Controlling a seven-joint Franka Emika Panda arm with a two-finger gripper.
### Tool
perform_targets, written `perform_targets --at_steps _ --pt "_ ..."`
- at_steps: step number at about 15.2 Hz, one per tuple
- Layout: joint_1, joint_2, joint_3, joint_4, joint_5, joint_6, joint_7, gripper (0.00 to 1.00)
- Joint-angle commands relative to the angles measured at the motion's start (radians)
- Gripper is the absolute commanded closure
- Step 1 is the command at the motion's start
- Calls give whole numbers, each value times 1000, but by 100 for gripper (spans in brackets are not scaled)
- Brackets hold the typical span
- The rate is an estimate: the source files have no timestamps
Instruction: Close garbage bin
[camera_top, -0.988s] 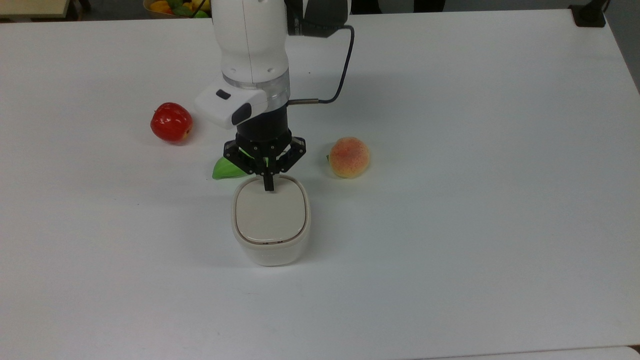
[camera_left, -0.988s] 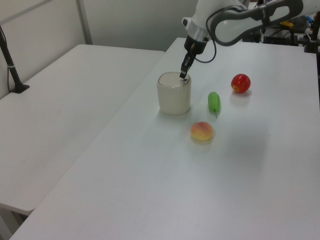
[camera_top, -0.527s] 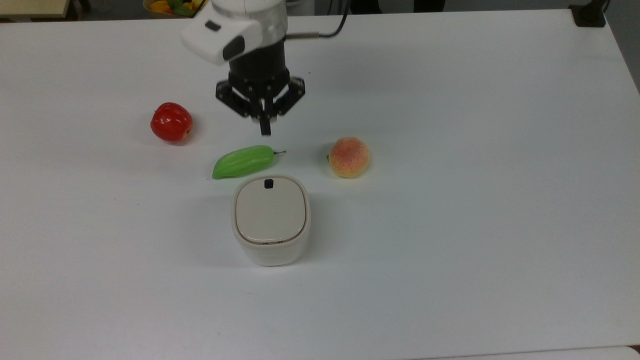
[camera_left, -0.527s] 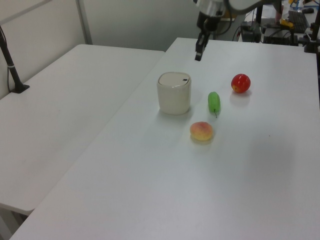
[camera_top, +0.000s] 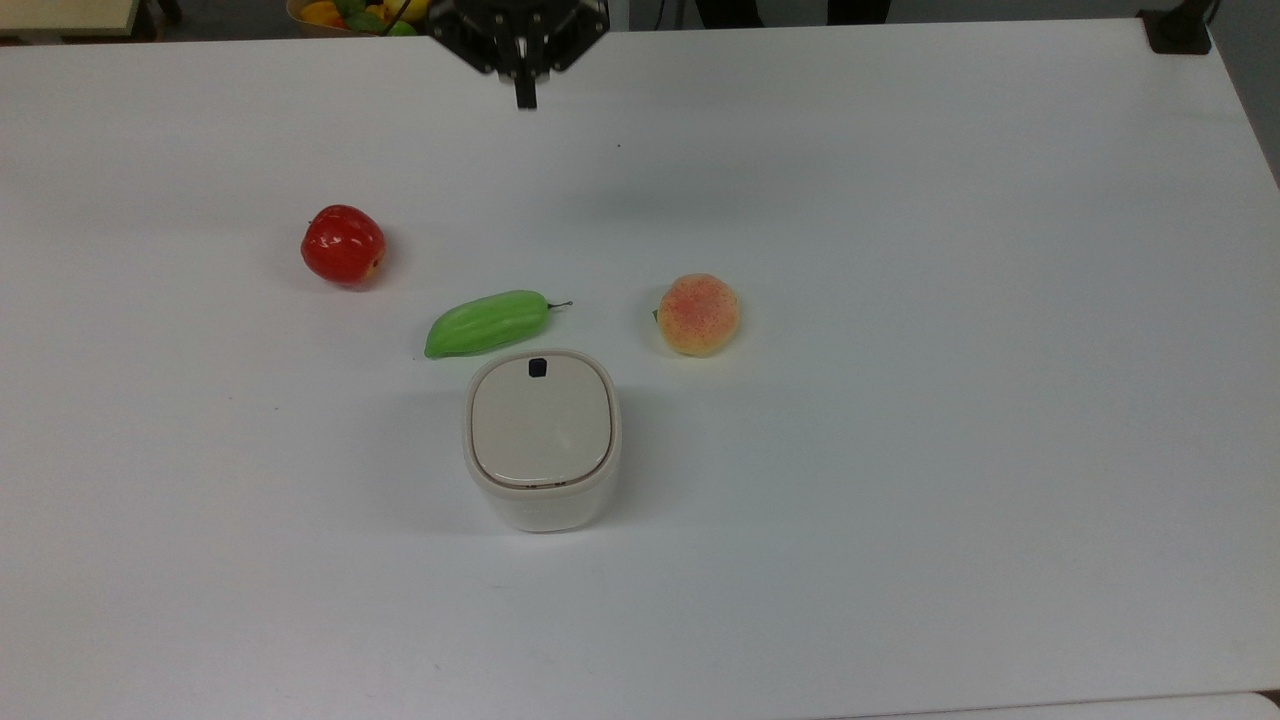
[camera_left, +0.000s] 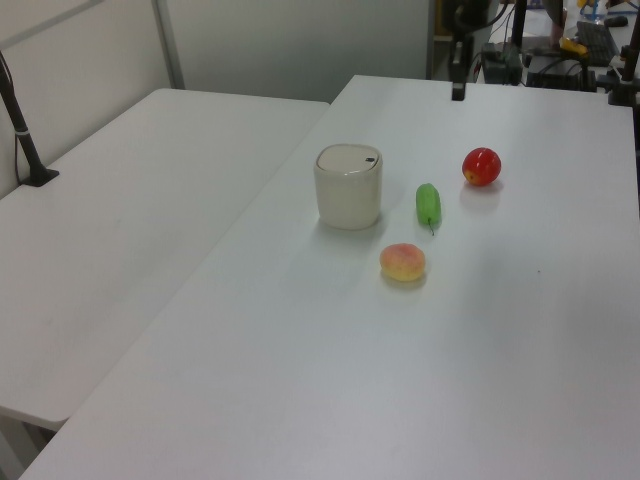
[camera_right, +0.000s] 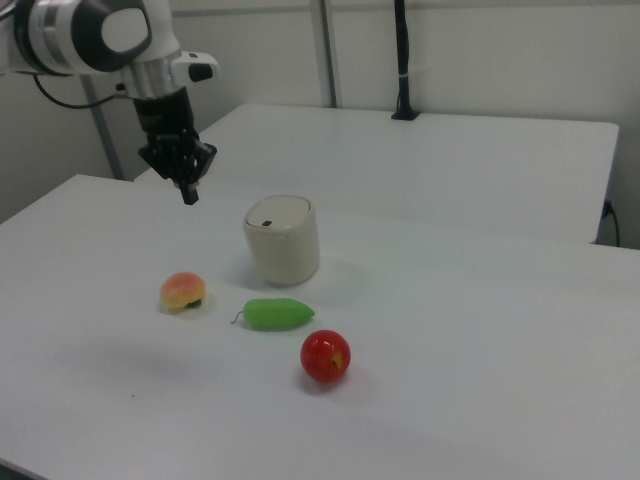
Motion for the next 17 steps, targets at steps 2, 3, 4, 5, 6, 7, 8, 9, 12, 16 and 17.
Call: perform_targets --at_steps 2,3,4,5,6,7,8,9,12,16,17 --pt "15 -76 -4 -73 -33 -60 91 99" --pt "21 -75 -4 -75 -39 -71 102 86" --pt "28 -76 -4 -81 -44 -75 111 61" --pt "27 -76 -5 -81 -44 -74 111 28" --pt "28 -76 -5 -83 -48 -72 111 20" --pt "28 -76 -4 -83 -60 -71 111 15" --pt "28 -76 -5 -83 -68 -69 111 0" --pt "27 -76 -5 -83 -71 -69 111 0" --pt "21 -76 -5 -80 -73 -66 108 0" --pt "19 -76 -5 -75 -73 -65 110 0" --pt "19 -76 -5 -75 -73 -65 110 0"
